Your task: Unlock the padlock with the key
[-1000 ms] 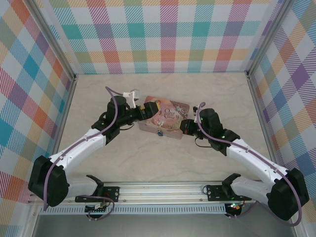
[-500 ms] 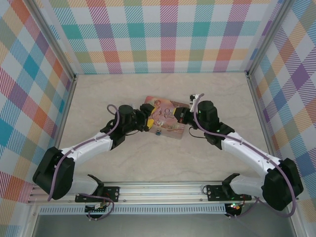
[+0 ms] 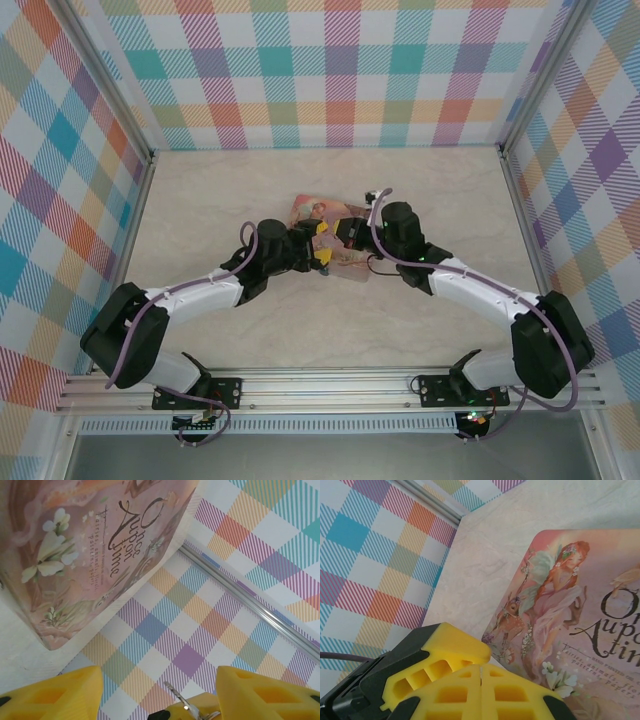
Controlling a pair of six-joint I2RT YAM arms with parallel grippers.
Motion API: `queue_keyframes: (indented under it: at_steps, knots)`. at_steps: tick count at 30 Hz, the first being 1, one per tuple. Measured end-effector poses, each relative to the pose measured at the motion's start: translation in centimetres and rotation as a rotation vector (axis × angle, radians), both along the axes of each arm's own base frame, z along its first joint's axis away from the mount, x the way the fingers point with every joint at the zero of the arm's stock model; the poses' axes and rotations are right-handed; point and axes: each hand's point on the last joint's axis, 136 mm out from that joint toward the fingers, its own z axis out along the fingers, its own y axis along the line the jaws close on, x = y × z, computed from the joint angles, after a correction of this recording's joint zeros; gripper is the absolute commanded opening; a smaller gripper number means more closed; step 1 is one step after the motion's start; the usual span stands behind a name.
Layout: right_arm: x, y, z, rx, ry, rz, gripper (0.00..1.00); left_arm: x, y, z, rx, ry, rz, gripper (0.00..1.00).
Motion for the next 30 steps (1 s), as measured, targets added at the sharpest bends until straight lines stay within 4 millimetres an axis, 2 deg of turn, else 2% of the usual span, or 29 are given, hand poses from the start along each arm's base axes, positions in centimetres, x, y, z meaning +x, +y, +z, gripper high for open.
queue_keyframes:
  at_steps: [8,18,30]
  knots:
    - [-0.5,1.3,0.0,0.024,0.002,0.022,0.00,0.4,0.2,0.2,0.000,-0.019,0.030,0.50]
    - [-0.9,2.1,0.3,0.053,0.009,0.037,0.00,0.5,0.6,-0.1,0.001,-0.031,0.053,0.23]
    - [-1.1,1.9,0.1,0.055,0.022,0.033,0.00,0.7,0.9,-0.2,0.000,-0.041,0.072,0.03]
